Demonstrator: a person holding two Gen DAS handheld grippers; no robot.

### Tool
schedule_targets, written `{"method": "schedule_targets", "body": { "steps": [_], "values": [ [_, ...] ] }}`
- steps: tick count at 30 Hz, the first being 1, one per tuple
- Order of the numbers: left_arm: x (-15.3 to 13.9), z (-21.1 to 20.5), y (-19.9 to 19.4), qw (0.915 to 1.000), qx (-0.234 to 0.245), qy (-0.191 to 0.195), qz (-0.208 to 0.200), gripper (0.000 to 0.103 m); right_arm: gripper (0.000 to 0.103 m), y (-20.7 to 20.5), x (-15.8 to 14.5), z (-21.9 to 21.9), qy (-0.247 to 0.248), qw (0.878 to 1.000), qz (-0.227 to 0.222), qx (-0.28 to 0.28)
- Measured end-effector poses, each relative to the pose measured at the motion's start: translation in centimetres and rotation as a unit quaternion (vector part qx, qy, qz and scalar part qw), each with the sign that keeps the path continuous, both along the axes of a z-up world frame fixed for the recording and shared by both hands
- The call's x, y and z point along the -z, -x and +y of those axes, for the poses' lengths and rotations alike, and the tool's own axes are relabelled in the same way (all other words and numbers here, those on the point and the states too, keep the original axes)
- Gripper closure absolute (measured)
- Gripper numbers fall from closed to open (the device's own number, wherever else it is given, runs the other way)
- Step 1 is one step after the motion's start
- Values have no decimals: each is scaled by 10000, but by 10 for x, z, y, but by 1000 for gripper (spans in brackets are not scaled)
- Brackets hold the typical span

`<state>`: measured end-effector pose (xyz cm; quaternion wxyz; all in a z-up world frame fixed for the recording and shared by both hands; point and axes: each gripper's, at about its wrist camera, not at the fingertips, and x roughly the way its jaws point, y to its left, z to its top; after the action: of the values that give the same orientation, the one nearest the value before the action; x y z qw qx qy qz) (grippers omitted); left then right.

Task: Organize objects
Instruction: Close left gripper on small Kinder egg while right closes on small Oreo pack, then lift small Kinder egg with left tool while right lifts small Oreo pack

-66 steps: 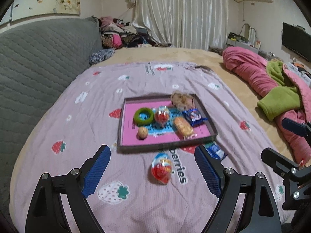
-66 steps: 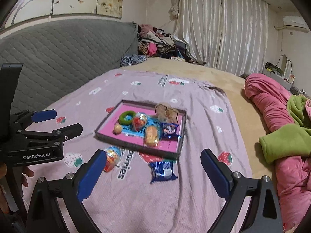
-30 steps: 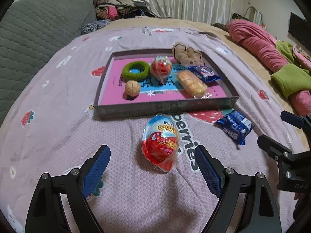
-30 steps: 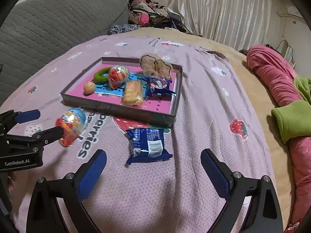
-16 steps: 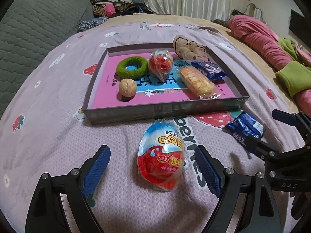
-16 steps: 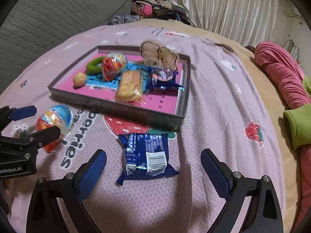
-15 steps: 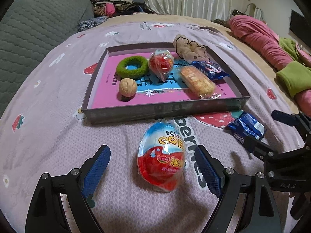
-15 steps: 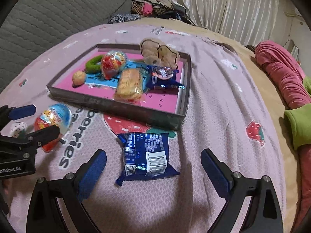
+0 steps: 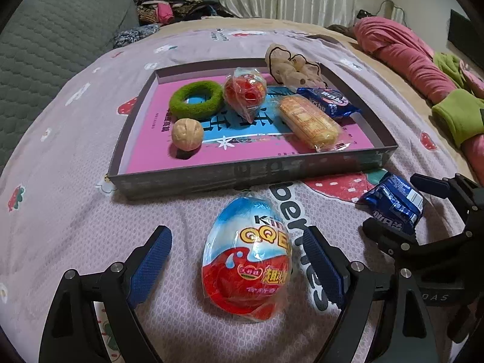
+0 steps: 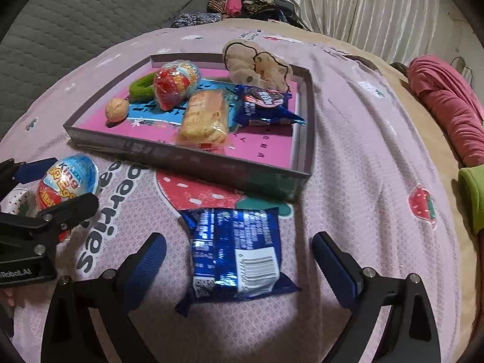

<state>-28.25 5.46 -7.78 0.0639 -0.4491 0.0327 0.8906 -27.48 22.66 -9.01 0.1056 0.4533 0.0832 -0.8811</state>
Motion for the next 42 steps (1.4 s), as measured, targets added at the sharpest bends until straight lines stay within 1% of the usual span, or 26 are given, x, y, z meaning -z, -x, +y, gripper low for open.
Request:
{"method": "schedule_targets", "body": {
  "steps": [1, 6, 8, 9, 10, 11, 13, 14, 15, 17, 21, 26, 30, 32, 37, 42],
  "values": [
    [1, 0, 1, 10000, -2, -3, 18, 14, 10, 0, 1, 0, 24, 10000, -12, -5],
    [7, 0, 6, 10000, 15, -24, -65, 14, 15, 4, 3, 2, 170, 9998, -80, -3],
    [8, -1, 6, 10000, 18, -34, -58, 14, 23, 4, 3, 2, 195, 9998, -67, -8],
    [8, -1, 7, 10000, 17, -50, -49, 14, 25, 4, 4, 2, 219, 9997, -87, -18],
    [8, -1, 7, 10000, 34, -73, -45, 14, 32, 4, 4, 2, 246, 9997, -86, -32],
    [7, -1, 7, 9999, 42, -95, -30, 17, 34, 4, 4, 2, 263, 9996, -88, -42],
    [7, 0, 7, 9999, 69, -143, -28, 27, 35, 3, 3, 0, 223, 9997, -70, -51],
    [7, 0, 7, 9998, 90, -180, -47, 39, 39, 3, 3, 0, 218, 9997, -62, -64],
    [8, 0, 7, 9997, 102, -223, -73, 52, 40, 3, 3, -1, 218, 9997, -51, -79],
    [10, 0, 8, 9995, 109, -264, -140, 52, 41, 3, 3, -2, 181, 9998, -51, -87],
    [9, 0, 7, 9995, 117, -287, -112, 52, 45, 3, 3, -2, 200, 9998, -43, -53],
    [6, 1, 4, 9998, 101, -183, -10, 52, 47, 2, 2, -1, 253, 9997, -50, -43],
    [-3, 0, -2, 9999, 45, -53, 135, 52, 47, -1, -3, 1, 311, 9995, -8, -30],
    [-8, -3, -5, 9998, 15, -60, 165, 52, 47, -4, -7, 2, 342, 9994, 42, -26],
    [-23, -8, -16, 9995, -83, -81, 309, 52, 47, -17, -30, 3, 489, 9984, 254, -88],
    [-46, -11, -32, 9985, -87, -119, 521, 52, 47, -37, -69, 0, 655, 9954, 682, -177]
  ]
}}
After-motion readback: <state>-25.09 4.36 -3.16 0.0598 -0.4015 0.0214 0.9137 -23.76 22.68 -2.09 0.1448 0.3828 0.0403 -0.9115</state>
